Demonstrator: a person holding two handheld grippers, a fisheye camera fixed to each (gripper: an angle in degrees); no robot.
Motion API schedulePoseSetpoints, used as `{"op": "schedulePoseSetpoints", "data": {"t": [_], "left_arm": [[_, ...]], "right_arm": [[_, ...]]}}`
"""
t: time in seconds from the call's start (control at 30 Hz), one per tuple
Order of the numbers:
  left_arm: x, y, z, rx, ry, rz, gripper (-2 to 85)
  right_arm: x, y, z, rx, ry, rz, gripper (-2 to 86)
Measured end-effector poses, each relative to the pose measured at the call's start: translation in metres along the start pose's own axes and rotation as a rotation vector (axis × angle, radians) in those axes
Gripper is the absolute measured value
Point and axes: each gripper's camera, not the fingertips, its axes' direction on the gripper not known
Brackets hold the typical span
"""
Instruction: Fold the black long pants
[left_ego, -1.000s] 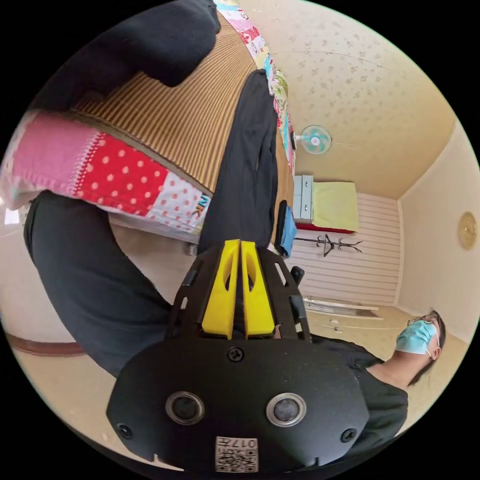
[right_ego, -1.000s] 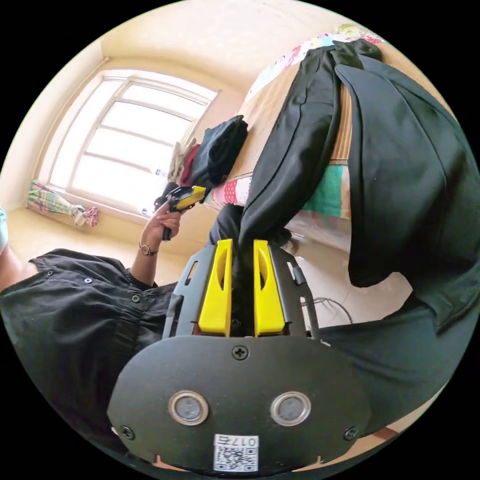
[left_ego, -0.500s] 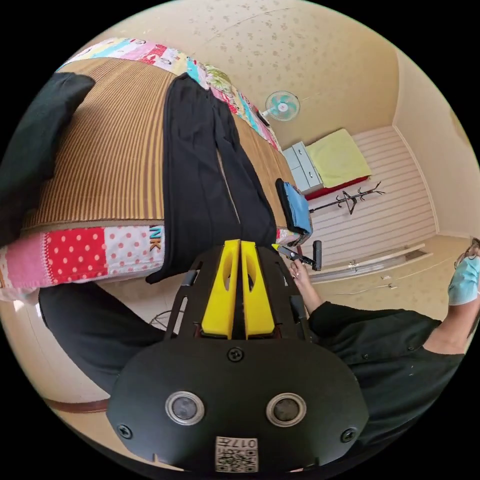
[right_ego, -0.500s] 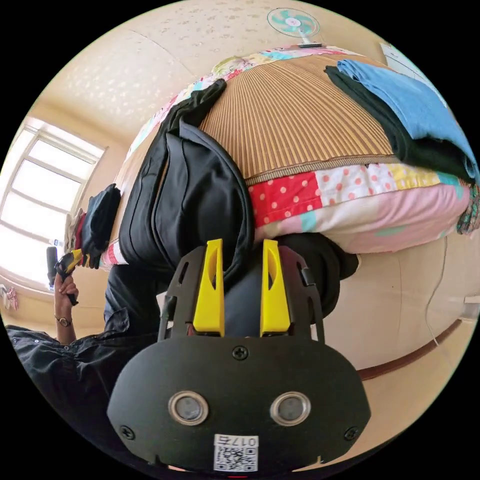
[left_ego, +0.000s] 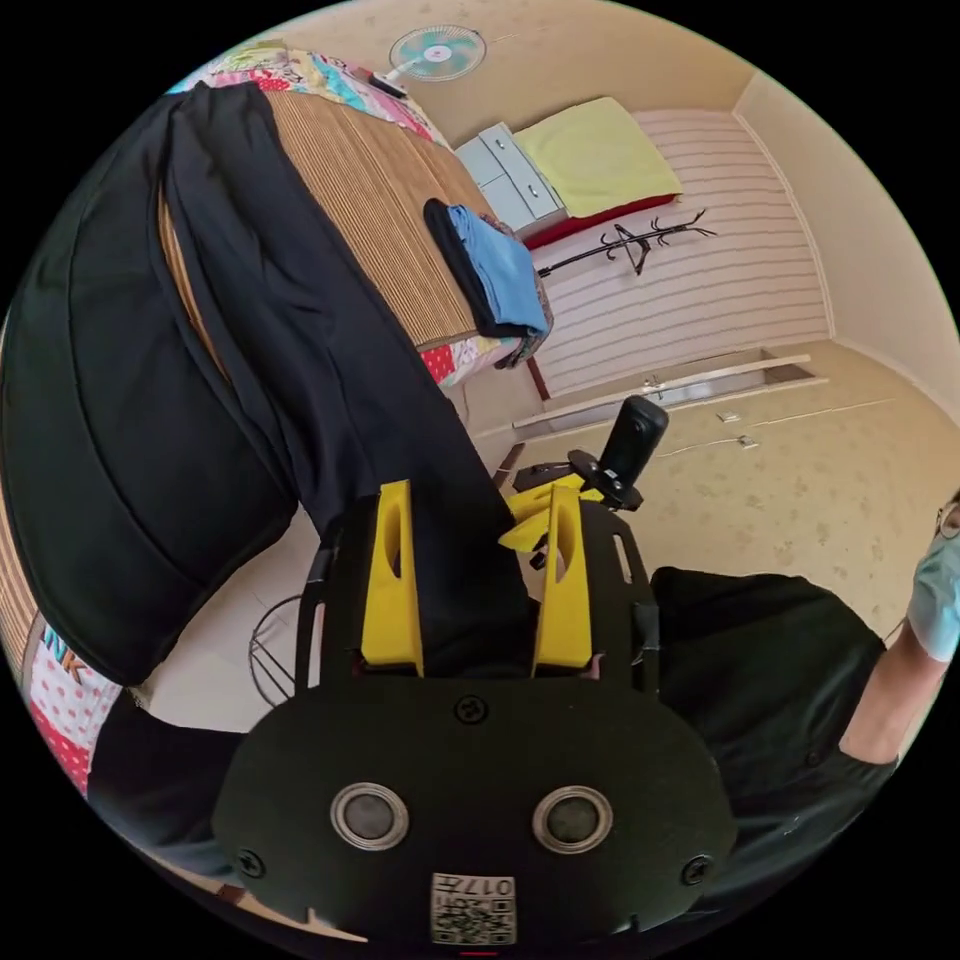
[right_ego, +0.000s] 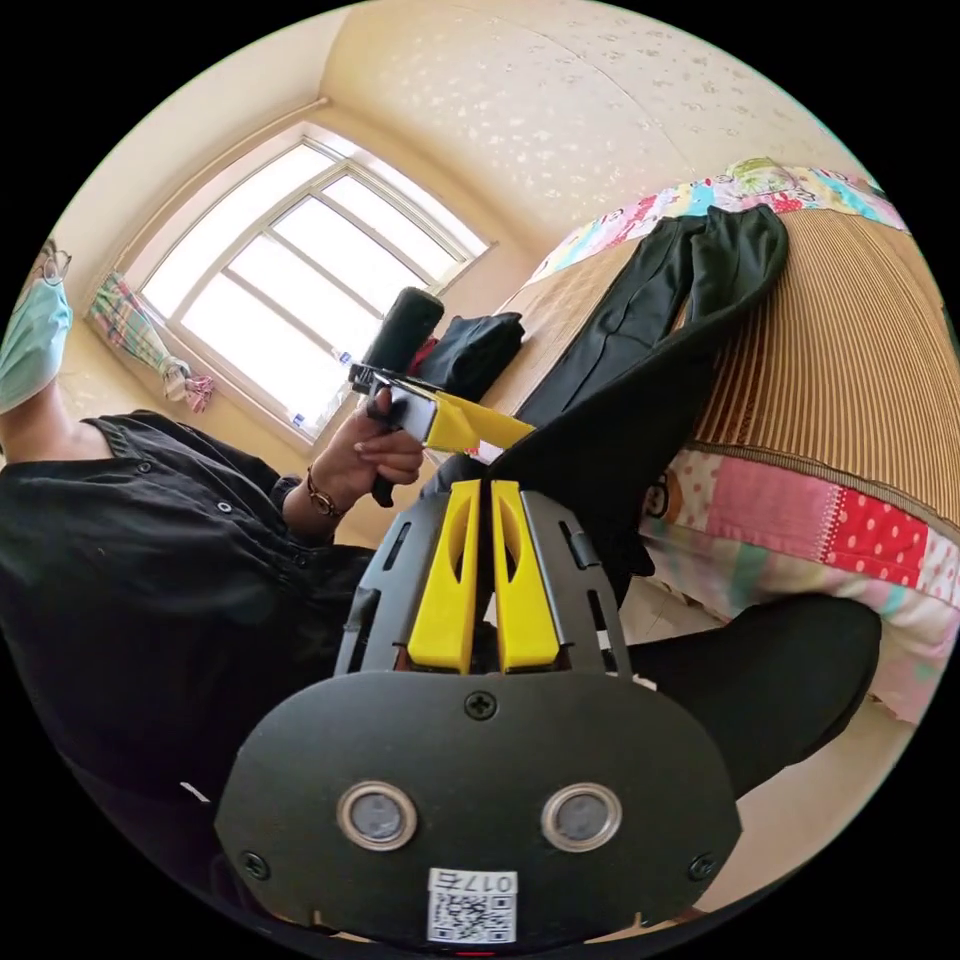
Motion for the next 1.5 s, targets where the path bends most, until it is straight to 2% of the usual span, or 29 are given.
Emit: {"op": "schedulePoseSetpoints", "data": {"t": [0.07, 0.2, 0.3, 0.4, 0.47, 0.53, 0.67, 0.73, 0.83, 0.97, 1.17, 1.3, 1.4, 1.5], "left_arm": [[-0.006, -0.003, 0.010, -0.020, 0.050, -0.017, 13.3], [-0.001, 0.011, 0.005, 0.000, -0.092, -0.006, 4.7], [-0.003, 0.032, -0.008, 0.049, -0.091, 0.008, 3.2], [-0.011, 0.050, -0.018, 0.080, -0.076, 0.005, 2.5], [-0.014, 0.058, -0.021, 0.083, -0.077, 0.024, 2.1], [-0.023, 0.068, -0.026, 0.084, -0.039, 0.028, 1.8], [-0.042, 0.077, -0.035, 0.095, 0.034, 0.002, 1.4], [-0.052, 0.083, -0.044, 0.117, 0.081, -0.004, 1.1], [-0.061, 0.090, -0.056, 0.125, 0.104, 0.020, 0.9], [-0.076, 0.098, -0.070, 0.127, 0.164, 0.034, 0.6], [-0.105, 0.118, -0.104, 0.179, 0.270, 0.068, 0.3], [-0.130, 0.134, -0.122, 0.248, 0.375, 0.097, -0.1], [-0.152, 0.147, -0.130, 0.321, 0.483, 0.048, -0.2], [-0.165, 0.163, -0.143, 0.370, 0.475, 0.012, -0.3]], "right_arm": [[-0.007, -0.006, 0.007, -0.016, -0.014, -0.018, 2.9], [-0.012, -0.017, 0.017, -0.109, -0.054, -0.061, 3.9], [0.007, -0.030, -0.001, -0.210, -0.167, -0.106, 5.6], [0.047, -0.072, -0.037, -0.207, -0.092, -0.067, 7.5], [0.082, -0.112, -0.057, -0.150, -0.005, -0.036, 8.5], [0.155, -0.176, -0.075, -0.043, 0.043, 0.084, 10.1], [0.287, -0.269, -0.068, 0.094, -0.096, 0.266, 12.0], [0.368, -0.318, -0.046, 0.186, -0.086, 0.469, 12.7], [0.439, -0.365, -0.016, 0.311, -0.009, 0.647, 12.7], [0.487, -0.419, 0.015, 0.470, -0.018, 0.700, 11.8], [0.524, -0.522, 0.065, 0.424, 0.156, 0.719, 10.2], [0.538, -0.584, 0.119, 0.244, 0.262, 0.718, 6.1], [0.505, -0.615, 0.147, 0.205, 0.585, 0.666, 3.6], [0.437, -0.653, 0.184, 0.250, 0.950, 0.525, 2.9]]}}
